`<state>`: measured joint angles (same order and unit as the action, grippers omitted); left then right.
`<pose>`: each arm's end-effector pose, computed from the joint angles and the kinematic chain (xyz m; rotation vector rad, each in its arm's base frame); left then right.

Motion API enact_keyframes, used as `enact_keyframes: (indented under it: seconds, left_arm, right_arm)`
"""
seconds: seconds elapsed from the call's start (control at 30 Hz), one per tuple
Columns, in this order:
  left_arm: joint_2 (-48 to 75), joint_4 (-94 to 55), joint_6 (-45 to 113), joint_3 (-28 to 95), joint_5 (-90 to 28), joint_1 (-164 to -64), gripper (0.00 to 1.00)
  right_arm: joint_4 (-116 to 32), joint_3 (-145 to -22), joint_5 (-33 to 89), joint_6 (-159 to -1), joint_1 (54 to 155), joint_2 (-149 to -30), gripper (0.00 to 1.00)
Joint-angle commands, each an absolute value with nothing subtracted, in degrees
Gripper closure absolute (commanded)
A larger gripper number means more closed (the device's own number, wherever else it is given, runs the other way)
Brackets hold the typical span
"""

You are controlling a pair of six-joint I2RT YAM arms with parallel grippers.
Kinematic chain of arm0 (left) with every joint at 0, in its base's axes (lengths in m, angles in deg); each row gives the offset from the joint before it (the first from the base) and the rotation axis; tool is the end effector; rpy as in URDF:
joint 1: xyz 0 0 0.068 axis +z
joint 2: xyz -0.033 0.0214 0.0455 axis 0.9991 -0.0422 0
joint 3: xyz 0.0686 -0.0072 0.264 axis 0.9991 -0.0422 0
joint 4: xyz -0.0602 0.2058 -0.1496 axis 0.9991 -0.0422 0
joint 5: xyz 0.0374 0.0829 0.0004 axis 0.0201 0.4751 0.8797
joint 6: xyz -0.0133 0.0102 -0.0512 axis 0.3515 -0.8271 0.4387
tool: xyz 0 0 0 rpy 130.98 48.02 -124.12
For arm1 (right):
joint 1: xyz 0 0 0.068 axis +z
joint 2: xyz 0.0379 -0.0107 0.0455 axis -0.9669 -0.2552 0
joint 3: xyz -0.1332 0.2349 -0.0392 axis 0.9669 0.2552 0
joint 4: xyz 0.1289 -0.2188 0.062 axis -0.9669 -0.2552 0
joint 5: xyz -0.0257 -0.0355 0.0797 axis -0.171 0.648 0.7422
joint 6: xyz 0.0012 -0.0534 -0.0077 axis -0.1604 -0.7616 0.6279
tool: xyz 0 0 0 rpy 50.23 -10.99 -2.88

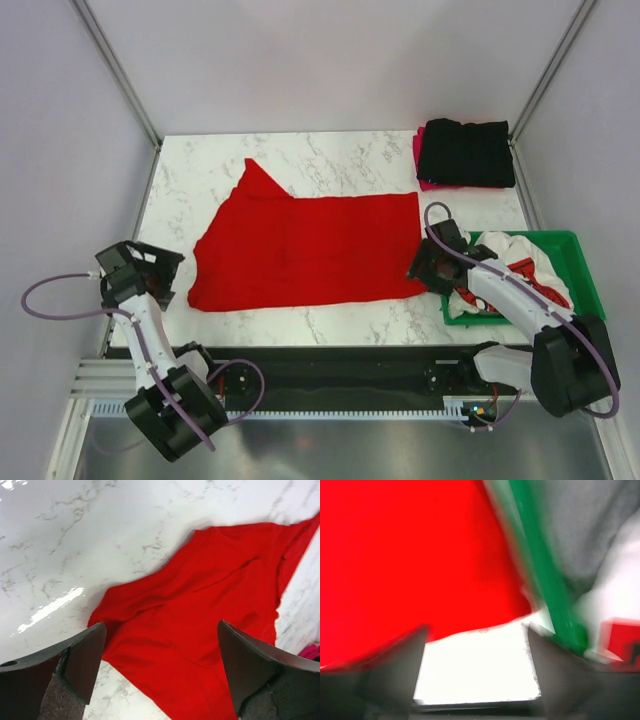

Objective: Fold and stack the t-shirts
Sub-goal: Fold the tshirt

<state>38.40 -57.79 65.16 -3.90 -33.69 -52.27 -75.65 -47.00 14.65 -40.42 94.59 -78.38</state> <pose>0.1445 0.0941 0.2240 -1.4924 1.9716 -0.2927 0.2053 0.0683 0.1878 0.6599 2.6312 0.2111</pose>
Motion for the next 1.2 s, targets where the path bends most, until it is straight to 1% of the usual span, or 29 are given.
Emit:
enact_keyframes:
  seconds: [0.0, 0.07, 0.13, 0.2, 0.23, 0.27, 0.3, 0.37, 0.4, 0.43, 0.47, 0.5, 0.53, 0.57, 0.6, 0.63, 0.67, 0.7, 0.73, 0.77, 0.8, 0.87, 1.0, 1.07, 1.17]
  left_arm:
    - [39.66, -61.1, 61.87, 4.3, -39.49, -52.07, 0.0]
    - [38.96, -62.34, 61.69, 8.44, -39.94, -52.6, 0.0]
    - [38.35, -61.3, 62.12, 11.07, -41.51, -53.48, 0.0]
    - [36.59, -58.84, 62.21, 12.31, -42.57, -56.1, 0.0]
    - [35.8, -55.96, 62.39, 13.62, -41.18, -57.6, 0.0]
    - [33.71, -54.54, 62.48, 14.42, -39.86, -59.53, 0.0]
    - [31.6, -53.22, 62.39, 15.38, -38.2, -64.77, 0.0]
    - [26.68, -51.19, 61.52, 20.73, -33.8, -70.15, 0.02]
    - [19.87, -50.31, 59.94, 23.02, -33.26, -74.79, 0.05]
    - [16.41, -49.43, 59.15, 27.91, -33.34, -76.58, 0.07]
    - [12.28, -47.86, 57.75, 30.57, -33.26, -78.07, 0.1]
    - [5.1, -47.23, 57.04, 33.21, -33.17, -80.18, 0.12]
    - [0.6, -46.36, 55.98, 39.06, -33.87, -80.72, 0.14]
    - [-3.54, -45.91, 53.8, 42.43, -33.52, -81.25, 0.16]
    - [-7.5, -45.99, 52.99, 45.86, -32.91, -81.78, 0.16]
    - [-16.24, -46.08, 52.2, 52.76, -33.17, -81.87, 0.17]
    - [-20.15, -46.17, 51.32, 56.23, -33.69, -81.78, 0.18]
    - [-24.72, -46.78, 51.05, 59.74, -34.48, -81.87, 0.21]
    - [-31.81, -47.22, 50.88, 66.74, -36.14, -81.78, 0.23]
    - [-35.62, -47.75, 51.14, 70.11, -36.85, -81.87, 0.26]
    - [-38.44, -48.01, 51.49, 75.72, -37.03, -81.96, 0.27]
    - [-45.81, -47.93, 52.36, 80.67, -37.38, -81.96, 0.27]
    - [-55.07, -47.93, 53.33, 92.44, -40.1, -82.31, 0.28]
    - [-58.32, -47.58, 53.77, 94.57, -40.46, -82.66, 0.29]
    - [-60.0, -46.44, 54.65, 95.46, -39.94, -83.19, 0.3]
  right_arm:
    - [-80.01, -52.68, 15.45, -42.54, 95.34, -71.93, 0.02]
    - [-83.0, -56.91, 12.99, -44.64, 95.69, -70.15, 0.02]
    - [-84.58, -63.67, 11.06, -46.58, 95.78, -70.58, 0.02]
    - [-84.85, -69.55, 10.09, -49.3, 95.78, -74.16, 0.02]
    - [-84.5, -71.24, 9.65, -50.01, 96.04, -75.93, 0.02]
    - [-84.33, -72.82, 9.12, -50.62, 95.96, -77.95, 0.02]
    - [-84.32, -76.23, 9.12, -51.58, 96.04, -82.58, 0.02]
    - [-84.68, -79.41, 10.25, -52.64, 96.39, -87.17, 0.02]
    - [-84.59, -81.69, 10.35, -53.0, 96.66, -90.85, 0.02]
    - [-83.81, -82.41, 10.43, -53.17, 97.18, -92.28, 0.02]
    - [-82.93, -82.94, 10.52, -53.35, 97.45, -93.42, 0.02]
    - [-82.22, -83.29, 10.61, -53.44, 97.71, -95.26, 0.02]
    - [-80.65, -83.47, 10.61, -53.96, 97.98, -96.06, 0.02]
    - [-79.94, -83.56, 10.78, -54.58, 98.24, -96.77, 0.02]
    - [-79.32, -83.65, 10.7, -55.02, 98.24, -97.99, 0.02]
    - [-78.71, -83.65, 10.79, -55.63, 98.42, -98.53, 0.02]
    - [-78.26, -83.39, 10.96, -56.07, 98.33, -99.05, 0.02]
    - [-77.74, -82.6, 11.75, -56.42, 98.33, -99.58, 0.02]
    - [-76.51, -81.9, 12.19, -56.6, 98.42, -99.76, 0.02]
    - [-75.89, -80.41, 12.71, -56.69, 98.33, -99.59, 0.02]
    - [-73.89, -79.26, 13.85, -56.69, 98.5, -99.24, 0.02]
    - [-71.5, -77.07, 15.26, -56.17, 98.42, -98.54, 0.02]
    - [-67.54, -72.75, 18.08, -55.55, 98.59, -97.21, 0.02]
    - [-67.19, -72.05, 18.43, -55.55, 98.68, -97.04, 0.02]
    - [-66.83, -71.69, 18.08, -56.16, 98.68, -96.69, 0.02]
